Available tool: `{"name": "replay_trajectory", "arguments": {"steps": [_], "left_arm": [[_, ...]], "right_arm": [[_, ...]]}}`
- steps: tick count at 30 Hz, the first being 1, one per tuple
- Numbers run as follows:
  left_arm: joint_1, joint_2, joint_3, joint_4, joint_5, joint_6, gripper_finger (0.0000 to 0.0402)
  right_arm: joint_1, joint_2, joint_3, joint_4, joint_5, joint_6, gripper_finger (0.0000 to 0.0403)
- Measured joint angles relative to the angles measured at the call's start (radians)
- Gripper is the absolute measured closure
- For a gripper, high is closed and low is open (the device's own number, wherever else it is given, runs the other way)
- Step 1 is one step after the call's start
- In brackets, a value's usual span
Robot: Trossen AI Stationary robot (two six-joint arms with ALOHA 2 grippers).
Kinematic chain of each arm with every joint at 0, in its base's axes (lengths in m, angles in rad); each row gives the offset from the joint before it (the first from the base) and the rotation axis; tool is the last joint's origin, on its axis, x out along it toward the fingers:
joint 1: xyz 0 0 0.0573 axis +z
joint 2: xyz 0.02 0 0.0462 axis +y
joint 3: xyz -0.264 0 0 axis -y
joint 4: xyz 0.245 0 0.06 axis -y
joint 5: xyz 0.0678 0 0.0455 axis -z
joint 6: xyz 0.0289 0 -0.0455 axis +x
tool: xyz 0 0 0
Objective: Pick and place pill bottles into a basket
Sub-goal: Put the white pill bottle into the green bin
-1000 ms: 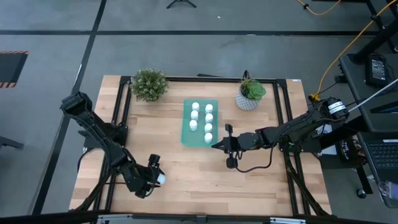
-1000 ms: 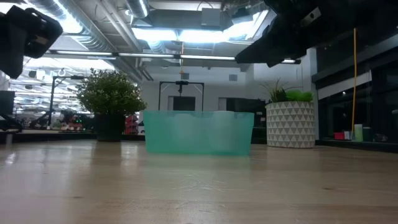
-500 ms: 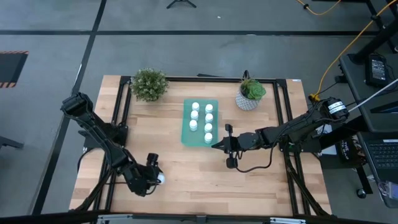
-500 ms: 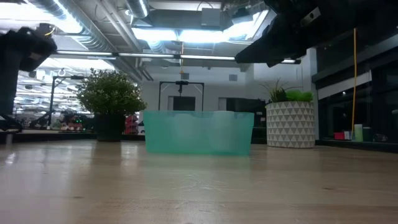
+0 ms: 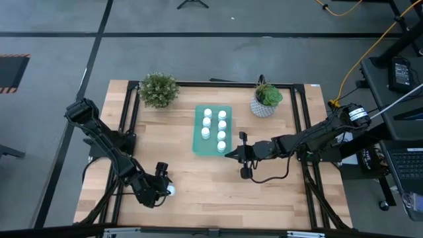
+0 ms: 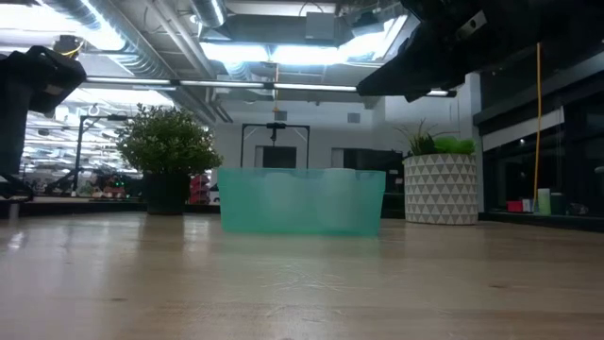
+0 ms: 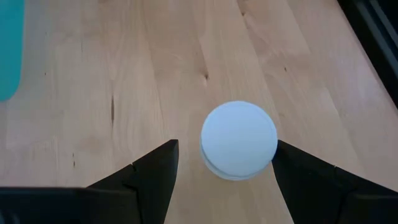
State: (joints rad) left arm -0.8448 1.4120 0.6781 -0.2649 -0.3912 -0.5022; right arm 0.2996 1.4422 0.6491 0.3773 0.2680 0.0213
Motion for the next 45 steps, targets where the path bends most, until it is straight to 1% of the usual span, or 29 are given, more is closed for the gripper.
{"name": "replay_trajectory", "arguments": {"steps": [9,13,17,22,31,42,45], "left_arm": [[0.0,0.0,0.0,0.002,0.0,0.001,0.0153],[0.0,0.0,0.0,0.028,0.001,0.042,0.0155],[0.0,0.0,0.0,0.038,0.03,0.067,0.0167],[0.0,0.0,0.0,0.029,0.049,0.036,0.0184],[0.0,0.0,0.0,0.041,0.046,0.094,0.0206],[0.0,0.0,0.0,0.045,0.043,0.097,0.0243],[0.0,0.0,0.0,0.045,0.042,0.097,0.0247]], "right_arm": [[0.0,0.0,0.0,0.0,0.0,0.0,0.0403],[0.0,0.0,0.0,0.0,0.0,0.0,0.0403],[0.0,0.0,0.0,0.0,0.0,0.0,0.0403],[0.0,0.0,0.0,0.0,0.0,0.023,0.0403],[0.0,0.0,0.0,0.0,0.0,0.027,0.0403],[0.0,0.0,0.0,0.0,0.0,0.027,0.0402],[0.0,0.0,0.0,0.0,0.0,0.027,0.0402]]}}
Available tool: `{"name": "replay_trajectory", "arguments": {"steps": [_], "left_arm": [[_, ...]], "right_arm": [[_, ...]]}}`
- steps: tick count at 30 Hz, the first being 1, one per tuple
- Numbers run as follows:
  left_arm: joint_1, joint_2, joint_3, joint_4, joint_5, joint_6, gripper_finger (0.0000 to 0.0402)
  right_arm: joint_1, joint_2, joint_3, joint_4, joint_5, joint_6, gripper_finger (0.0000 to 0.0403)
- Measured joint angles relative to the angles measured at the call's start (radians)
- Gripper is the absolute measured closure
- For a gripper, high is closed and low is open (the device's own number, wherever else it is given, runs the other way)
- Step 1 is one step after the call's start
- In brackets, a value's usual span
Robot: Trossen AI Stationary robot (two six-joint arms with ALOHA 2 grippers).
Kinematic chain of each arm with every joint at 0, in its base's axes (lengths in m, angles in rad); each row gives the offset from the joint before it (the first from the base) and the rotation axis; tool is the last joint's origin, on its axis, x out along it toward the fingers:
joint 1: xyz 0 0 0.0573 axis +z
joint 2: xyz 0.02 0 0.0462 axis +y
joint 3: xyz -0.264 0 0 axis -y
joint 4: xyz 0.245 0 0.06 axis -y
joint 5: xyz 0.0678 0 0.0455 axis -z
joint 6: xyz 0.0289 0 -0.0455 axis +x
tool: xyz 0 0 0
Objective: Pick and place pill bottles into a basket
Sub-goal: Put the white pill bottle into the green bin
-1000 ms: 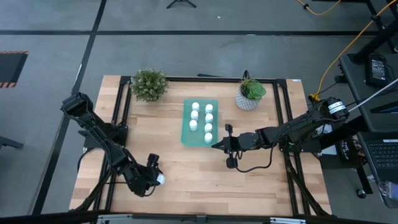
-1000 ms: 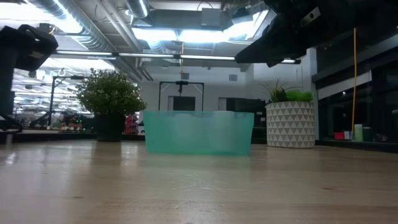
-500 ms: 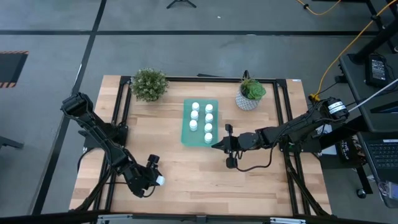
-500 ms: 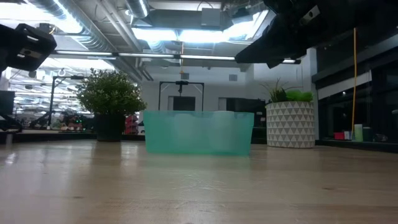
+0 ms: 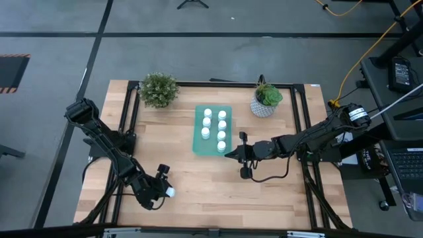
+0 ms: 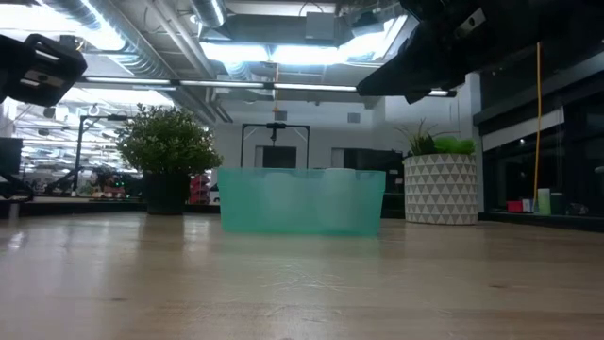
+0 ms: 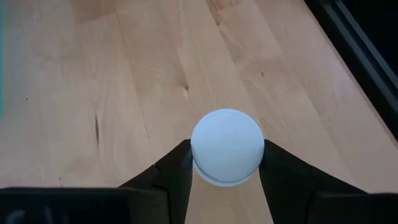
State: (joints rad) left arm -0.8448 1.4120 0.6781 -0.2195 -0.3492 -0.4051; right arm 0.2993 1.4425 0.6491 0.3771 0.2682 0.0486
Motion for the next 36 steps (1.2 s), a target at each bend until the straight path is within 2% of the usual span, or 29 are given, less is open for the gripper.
{"name": "replay_trajectory", "arguments": {"steps": [9,18,22,29,36], "left_arm": [[0.0,-0.016,0.0,-0.001,-0.013,0.017,0.0249],[0.027,-0.118,0.0,-0.044,-0.006,0.026,0.0249],[0.06,-0.179,0.0,-0.084,0.009,0.03,0.025],[0.132,-0.268,0.0,-0.095,0.001,0.121,0.025],[0.223,-0.357,0.0,-0.097,0.009,0.121,0.025]], "right_arm": [[0.0,0.0,0.0,0.0,0.0,0.0,0.0402],[0.0,0.0,0.0,0.0,0.0,0.0,0.0402],[0.0,0.0,0.0,0.003,0.0,-0.001,0.0402],[0.0,0.0,0.0,0.008,0.0,-0.059,0.0402],[0.0,0.0,0.0,0.016,0.0,-0.108,0.0402]]}}
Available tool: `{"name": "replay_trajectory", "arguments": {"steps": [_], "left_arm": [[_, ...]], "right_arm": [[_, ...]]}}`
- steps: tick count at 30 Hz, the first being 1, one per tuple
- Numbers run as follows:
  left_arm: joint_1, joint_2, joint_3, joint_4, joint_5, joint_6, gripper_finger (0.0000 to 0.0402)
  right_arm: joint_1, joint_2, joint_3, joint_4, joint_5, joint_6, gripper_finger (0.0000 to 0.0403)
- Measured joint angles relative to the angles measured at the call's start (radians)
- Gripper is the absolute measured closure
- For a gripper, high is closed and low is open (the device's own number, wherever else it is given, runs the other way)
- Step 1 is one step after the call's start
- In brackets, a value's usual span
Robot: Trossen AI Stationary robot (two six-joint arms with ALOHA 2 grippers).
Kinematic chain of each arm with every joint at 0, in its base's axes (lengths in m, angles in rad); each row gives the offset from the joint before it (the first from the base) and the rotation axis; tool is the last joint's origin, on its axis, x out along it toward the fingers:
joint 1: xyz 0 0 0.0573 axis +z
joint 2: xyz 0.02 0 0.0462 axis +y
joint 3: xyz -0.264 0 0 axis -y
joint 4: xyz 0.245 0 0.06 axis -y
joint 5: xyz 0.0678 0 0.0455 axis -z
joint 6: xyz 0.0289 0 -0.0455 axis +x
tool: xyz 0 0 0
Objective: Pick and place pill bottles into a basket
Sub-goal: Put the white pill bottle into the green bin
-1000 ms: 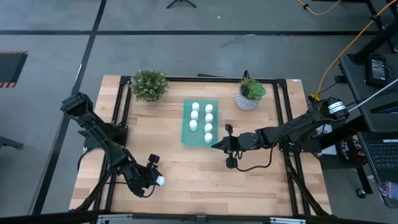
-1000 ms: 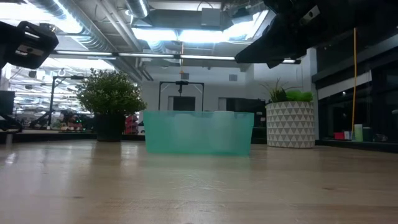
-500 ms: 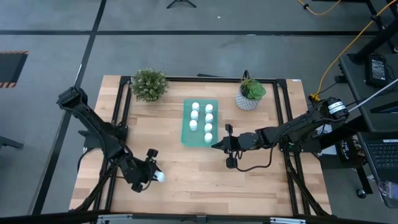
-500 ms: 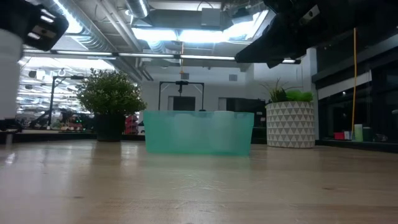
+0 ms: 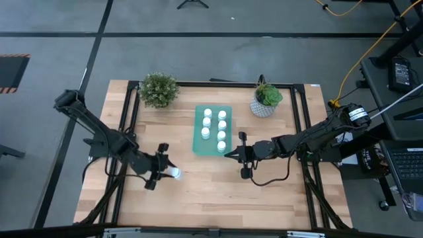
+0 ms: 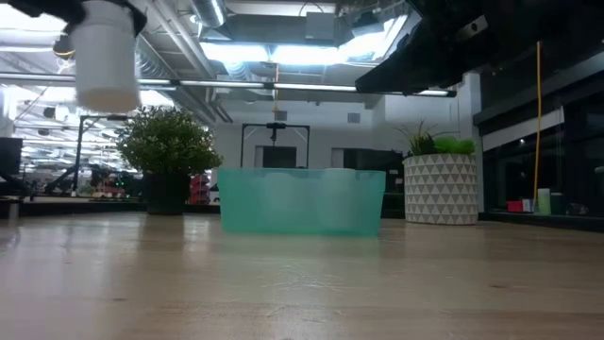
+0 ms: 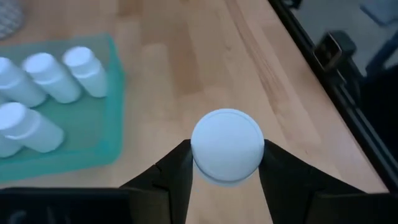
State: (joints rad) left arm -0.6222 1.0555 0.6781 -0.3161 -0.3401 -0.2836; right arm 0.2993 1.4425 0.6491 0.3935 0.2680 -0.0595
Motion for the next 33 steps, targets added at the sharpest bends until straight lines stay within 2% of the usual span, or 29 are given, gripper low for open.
{"name": "replay_trajectory", "arguments": {"steps": [9,14,21,33], "left_arm": [[0.145,-0.027,0.0,0.006,-0.054,0.047,0.025],[0.233,0.021,0.0,0.035,-0.044,0.17,0.025],[0.38,0.091,0.0,0.225,0.142,0.361,0.0247],[0.556,0.219,0.058,0.245,0.286,0.378,0.0252]], "right_arm": [[0.0,0.0,0.0,-0.001,0.0,-0.001,0.0402],[0.0,0.0,0.0,0.002,0.0,0.001,0.0402],[-0.005,0.0,0.0,0.007,0.0,-0.001,0.0402],[-0.008,0.0,0.0,0.002,0.0,-0.005,0.0402]]}}
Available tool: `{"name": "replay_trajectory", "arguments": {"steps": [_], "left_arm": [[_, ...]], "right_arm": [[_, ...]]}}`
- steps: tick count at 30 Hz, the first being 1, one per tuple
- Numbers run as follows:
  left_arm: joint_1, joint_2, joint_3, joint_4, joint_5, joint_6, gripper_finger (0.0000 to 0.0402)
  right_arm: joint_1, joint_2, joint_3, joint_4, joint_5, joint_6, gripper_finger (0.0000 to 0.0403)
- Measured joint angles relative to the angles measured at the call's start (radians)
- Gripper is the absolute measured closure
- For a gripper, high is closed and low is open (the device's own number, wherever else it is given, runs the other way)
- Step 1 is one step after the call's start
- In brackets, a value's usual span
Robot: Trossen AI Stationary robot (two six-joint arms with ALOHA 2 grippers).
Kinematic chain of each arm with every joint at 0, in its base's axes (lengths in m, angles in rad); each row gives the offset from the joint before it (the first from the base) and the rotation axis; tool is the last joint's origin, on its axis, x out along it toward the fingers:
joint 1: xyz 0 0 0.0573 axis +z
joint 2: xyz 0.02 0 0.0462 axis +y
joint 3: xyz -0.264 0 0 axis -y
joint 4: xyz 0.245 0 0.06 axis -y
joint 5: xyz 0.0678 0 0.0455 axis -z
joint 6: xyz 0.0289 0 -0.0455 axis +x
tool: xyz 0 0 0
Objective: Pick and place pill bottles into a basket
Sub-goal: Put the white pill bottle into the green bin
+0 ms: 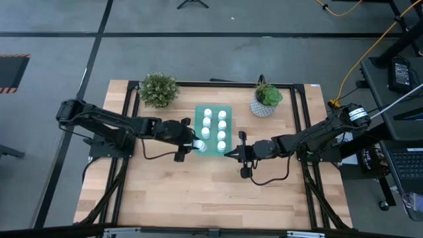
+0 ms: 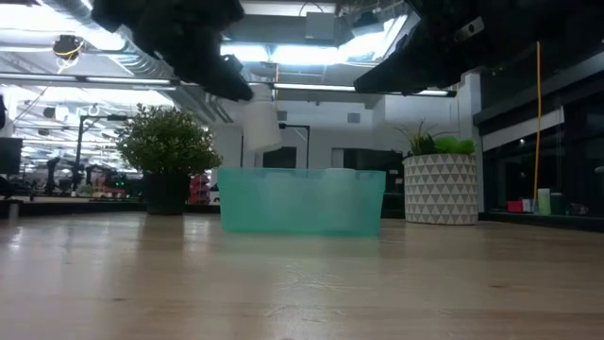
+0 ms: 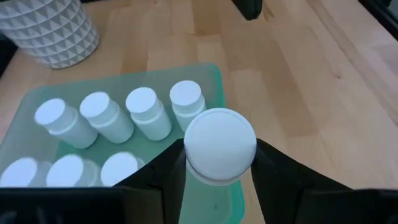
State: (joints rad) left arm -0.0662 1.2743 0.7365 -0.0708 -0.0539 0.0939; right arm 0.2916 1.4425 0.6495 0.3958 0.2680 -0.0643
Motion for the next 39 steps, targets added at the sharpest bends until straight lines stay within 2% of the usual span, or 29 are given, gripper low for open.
{"name": "replay_trajectory", "arguments": {"steps": [8,20,39], "left_arm": [[0.032,0.106,0.065,0.003,0.021,0.092,0.0252],[0.056,0.206,0.065,0.019,0.019,0.094,0.0251],[0.076,0.279,0.065,0.041,0.02,0.085,0.0247]], "right_arm": [[0.0,0.0,0.0,-0.013,0.0,-0.001,0.0402],[0.0,0.0,0.0,-0.027,0.0,0.001,0.0402],[-0.001,0.0,0.0,-0.034,0.0,0.003,0.0402]]}}
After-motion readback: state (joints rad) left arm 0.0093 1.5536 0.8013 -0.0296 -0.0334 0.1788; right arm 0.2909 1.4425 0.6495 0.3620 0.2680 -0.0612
